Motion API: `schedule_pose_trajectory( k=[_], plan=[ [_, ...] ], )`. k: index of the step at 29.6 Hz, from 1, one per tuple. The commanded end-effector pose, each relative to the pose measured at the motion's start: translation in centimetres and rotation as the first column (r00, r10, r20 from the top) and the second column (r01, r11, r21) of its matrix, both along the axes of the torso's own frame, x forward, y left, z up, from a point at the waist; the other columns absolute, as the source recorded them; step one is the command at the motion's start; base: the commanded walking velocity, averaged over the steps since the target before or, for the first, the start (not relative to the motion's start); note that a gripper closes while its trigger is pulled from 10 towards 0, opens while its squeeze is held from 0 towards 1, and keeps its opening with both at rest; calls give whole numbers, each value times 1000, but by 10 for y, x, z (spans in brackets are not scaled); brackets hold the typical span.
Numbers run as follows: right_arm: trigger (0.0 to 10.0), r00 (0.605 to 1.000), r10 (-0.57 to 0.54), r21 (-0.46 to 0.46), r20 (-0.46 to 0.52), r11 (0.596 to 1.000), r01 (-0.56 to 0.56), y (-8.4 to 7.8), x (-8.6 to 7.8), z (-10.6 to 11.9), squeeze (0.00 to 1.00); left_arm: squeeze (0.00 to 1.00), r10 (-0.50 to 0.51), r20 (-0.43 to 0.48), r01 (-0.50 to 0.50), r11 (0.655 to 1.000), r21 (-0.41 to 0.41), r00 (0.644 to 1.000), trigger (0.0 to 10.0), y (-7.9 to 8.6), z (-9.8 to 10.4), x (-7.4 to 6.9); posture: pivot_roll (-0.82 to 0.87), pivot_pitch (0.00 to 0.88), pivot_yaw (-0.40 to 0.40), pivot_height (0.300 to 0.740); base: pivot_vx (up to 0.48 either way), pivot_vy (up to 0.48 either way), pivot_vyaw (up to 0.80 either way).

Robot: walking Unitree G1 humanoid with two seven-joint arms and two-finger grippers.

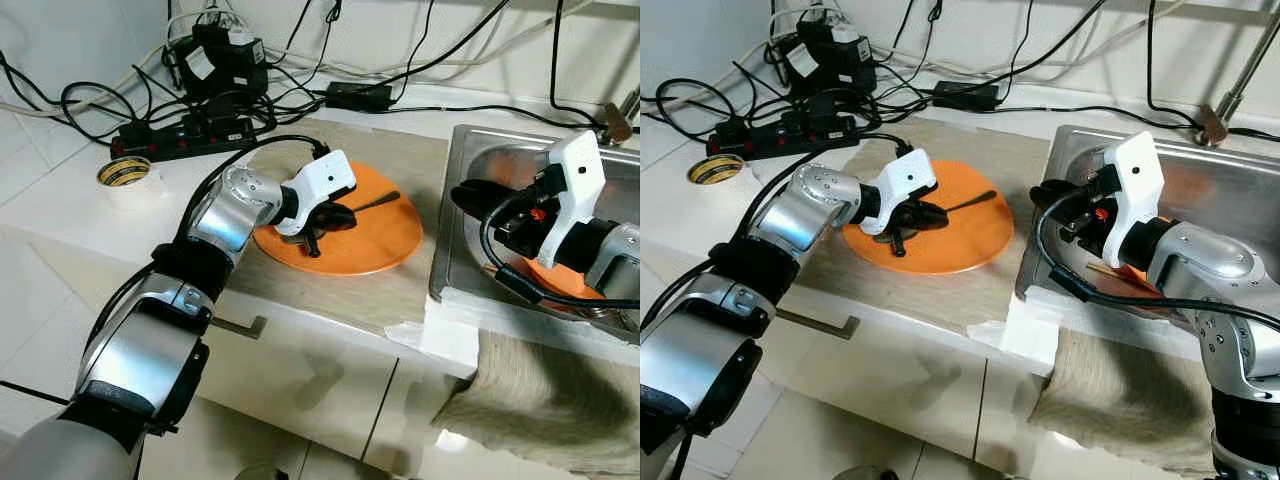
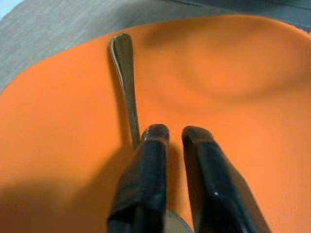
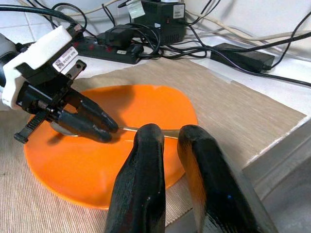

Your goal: Kitchen organization

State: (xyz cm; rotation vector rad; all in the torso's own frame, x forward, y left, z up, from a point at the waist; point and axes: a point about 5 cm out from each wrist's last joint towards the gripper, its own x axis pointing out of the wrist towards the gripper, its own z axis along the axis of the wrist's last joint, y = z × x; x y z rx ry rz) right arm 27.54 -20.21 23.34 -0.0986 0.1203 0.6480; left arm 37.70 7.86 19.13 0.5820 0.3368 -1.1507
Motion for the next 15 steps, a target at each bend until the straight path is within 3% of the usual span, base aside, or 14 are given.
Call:
schedule_pose_trajectory(
  k=[1,15],
  plan=[
    [10000,1000,7,-1,4,1000,-7,4,-1,-1,0,1000,1,22,-1,1000,15,1000,10000,0,12,5,-107,0,70,740,0,0,0],
    [10000,1000,-4,1,6,1000,4,3,-3,-3,0,1000,29,21,-29,1000,3,999,10000,-4,17,11,-123,0,79,740,0,0,0]
  ],
)
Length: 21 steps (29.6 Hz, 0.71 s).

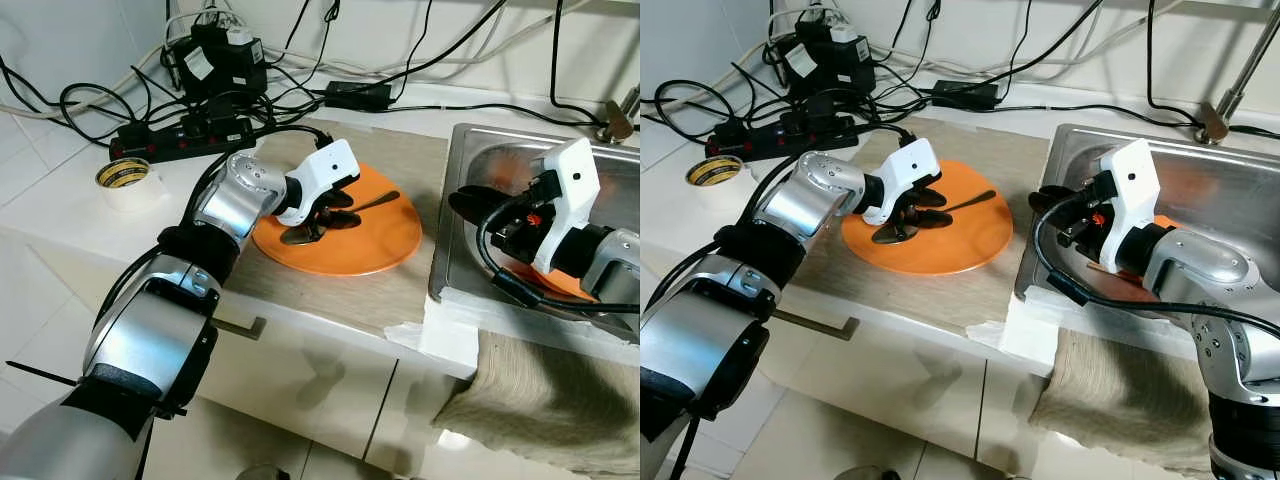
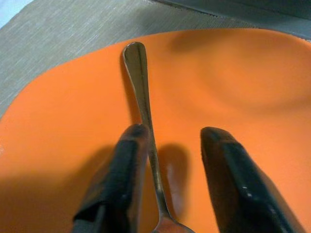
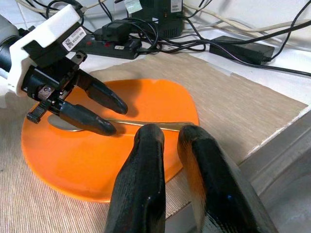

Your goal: Kitchen organization

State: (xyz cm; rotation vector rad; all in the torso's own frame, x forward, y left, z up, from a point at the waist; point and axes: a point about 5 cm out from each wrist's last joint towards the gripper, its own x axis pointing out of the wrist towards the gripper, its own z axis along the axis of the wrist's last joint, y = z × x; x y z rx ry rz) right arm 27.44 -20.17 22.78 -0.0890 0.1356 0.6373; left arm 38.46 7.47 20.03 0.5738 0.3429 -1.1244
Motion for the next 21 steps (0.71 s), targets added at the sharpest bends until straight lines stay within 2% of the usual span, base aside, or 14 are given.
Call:
schedule_pose_trajectory(
  k=[1,8,12,13,15,16,21],
  plan=[
    [10000,1000,8,-3,23,1000,-8,2,-2,3,0,1000,1,21,-1,1000,6,1000,10000,0,8,3,-123,0,79,740,0,0,0],
    [10000,1000,10,-2,19,1000,-10,3,-3,1,0,1000,1,-17,0,1000,29,1000,10000,0,-1,2,-121,0,79,740,0,0,0],
    [10000,1000,12,-2,17,1000,-12,4,-3,1,0,996,8,-44,-5,998,69,999,10000,0,-8,2,-122,0,80,740,0,0,0],
    [10000,1000,13,-3,17,1000,-13,4,-3,1,0,208,5,-53,-1,997,72,999,10000,-1,-9,1,-123,0,81,740,0,0,0],
    [10000,1000,13,-4,17,1000,-13,4,-3,1,0,208,2,-60,2,997,73,998,10000,-2,-10,1,-123,0,81,740,0,0,0],
    [10000,1000,12,-3,16,1000,-12,4,-4,1,0,0,6,-69,0,997,75,998,10000,-2,-12,1,-126,0,83,740,0,0,0],
    [10000,1000,6,-6,15,1000,-6,3,-5,1,0,0,41,-110,-34,997,66,993,10000,-4,-18,1,-136,0,84,740,0,0,0]
  ],
)
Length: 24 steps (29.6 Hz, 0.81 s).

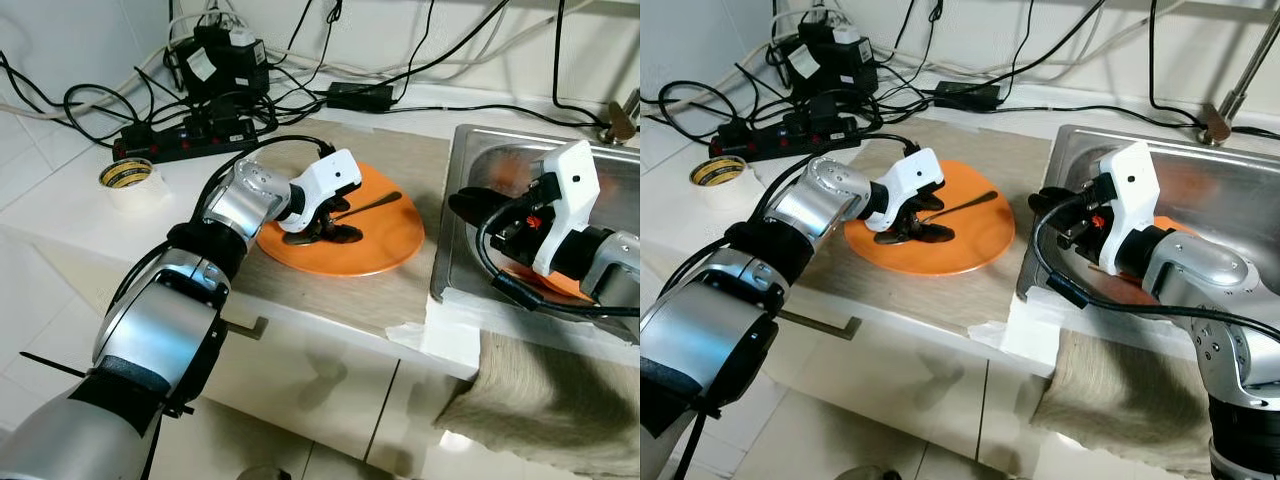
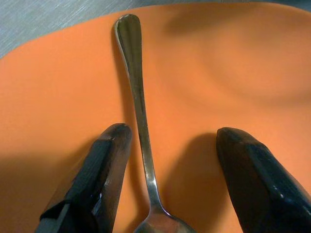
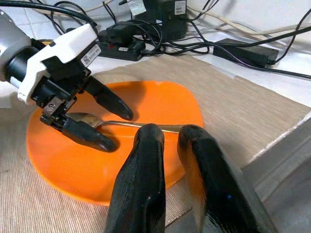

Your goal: Kitchen organization

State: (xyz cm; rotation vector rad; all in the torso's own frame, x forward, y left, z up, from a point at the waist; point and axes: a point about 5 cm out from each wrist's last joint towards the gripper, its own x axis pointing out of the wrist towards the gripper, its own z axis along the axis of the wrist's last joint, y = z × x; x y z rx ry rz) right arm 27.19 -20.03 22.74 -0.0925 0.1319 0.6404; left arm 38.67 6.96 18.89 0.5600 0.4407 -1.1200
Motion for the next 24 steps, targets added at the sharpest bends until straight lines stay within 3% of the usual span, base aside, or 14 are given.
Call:
schedule_pose_trajectory(
  k=[1,10,11,16,24],
  plan=[
    [10000,1000,2,-5,11,1000,-2,1,-3,2,0,0,13,-40,-12,1000,24,999,10000,1,-7,-1,-140,0,85,740,0,0,0],
    [10000,1000,-5,-8,13,1000,5,-1,-4,2,0,0,0,-85,4,999,47,996,10000,-1,-13,-4,-143,0,85,740,0,0,0],
    [10000,1000,-7,-7,15,1000,7,0,-3,3,0,0,0,-65,4,998,68,998,0,-1,-15,-3,-143,0,86,740,0,0,0],
    [10000,1000,-9,-6,15,1000,9,0,-4,2,0,0,-5,-72,10,998,66,997,0,-1,-18,-4,-142,0,87,740,0,0,0],
    [10000,1000,-11,-6,15,1000,11,0,-3,2,0,0,-4,-10,5,990,142,1000,0,7,-20,-2,-140,0,86,740,0,0,0]
  ],
)
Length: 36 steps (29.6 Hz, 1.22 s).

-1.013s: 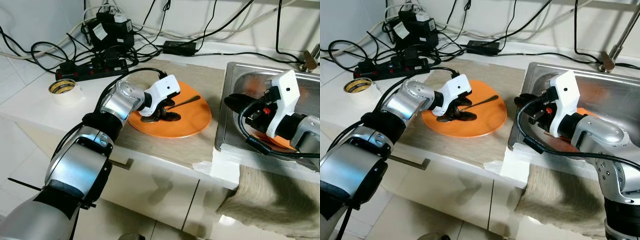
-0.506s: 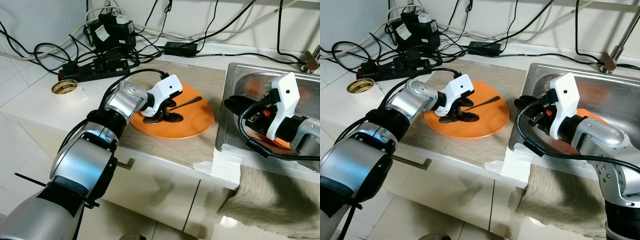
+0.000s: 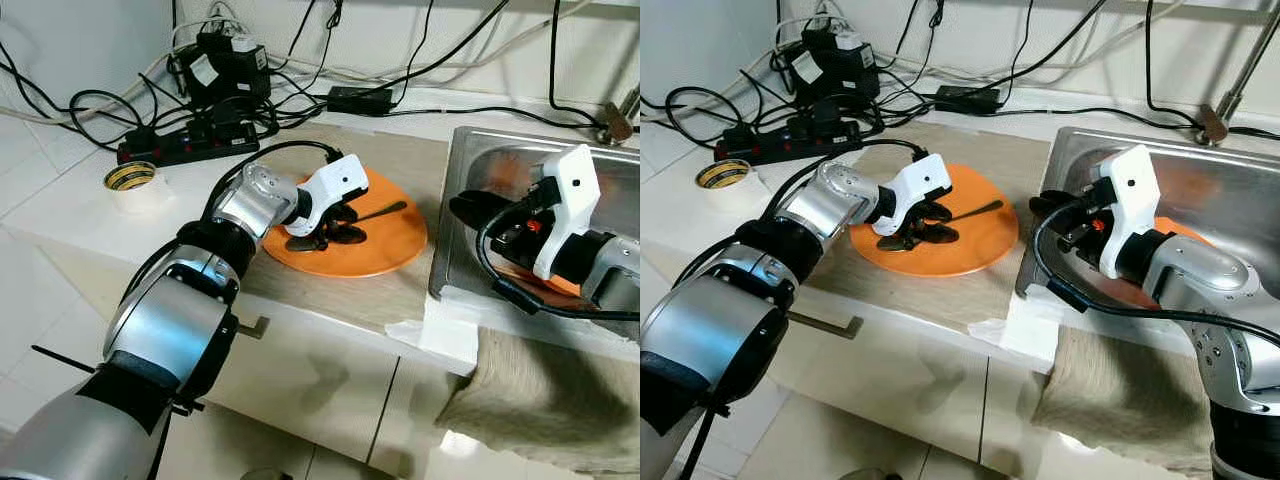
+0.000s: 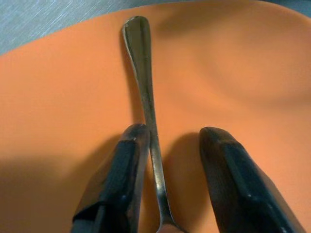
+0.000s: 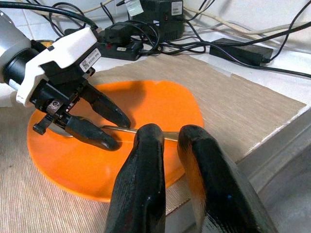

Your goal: Kitchen organization

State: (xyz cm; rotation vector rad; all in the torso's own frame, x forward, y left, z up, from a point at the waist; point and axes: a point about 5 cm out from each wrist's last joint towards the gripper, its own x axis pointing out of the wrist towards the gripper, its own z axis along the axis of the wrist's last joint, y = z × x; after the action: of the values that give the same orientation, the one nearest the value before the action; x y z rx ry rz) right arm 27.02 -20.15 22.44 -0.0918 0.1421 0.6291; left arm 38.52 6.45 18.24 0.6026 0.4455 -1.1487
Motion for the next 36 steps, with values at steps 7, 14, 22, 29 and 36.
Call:
schedule_pose_trajectory(
  k=[7,14,22,29,36],
  plan=[
    [10000,1000,-2,-4,23,1000,2,1,-1,5,0,0,38,68,-47,990,132,997,0,13,-14,2,-140,0,85,740,0,0,0],
    [10000,1000,-4,-3,24,1000,4,1,-1,5,0,0,42,104,-53,993,104,994,0,9,-12,3,-143,0,82,740,0,0,0],
    [10000,1000,-8,-1,21,1000,8,0,-2,5,0,0,54,99,-58,998,39,994,0,6,-7,4,-145,0,81,740,0,0,0],
    [10000,1000,-9,4,21,1000,8,1,-2,4,0,0,95,81,-90,994,-69,992,0,4,6,7,-143,0,82,740,0,0,0],
    [10000,1000,-10,11,21,1000,10,2,0,5,0,0,114,116,-95,982,-162,987,0,7,30,13,-135,0,75,740,0,0,0]
  ],
)
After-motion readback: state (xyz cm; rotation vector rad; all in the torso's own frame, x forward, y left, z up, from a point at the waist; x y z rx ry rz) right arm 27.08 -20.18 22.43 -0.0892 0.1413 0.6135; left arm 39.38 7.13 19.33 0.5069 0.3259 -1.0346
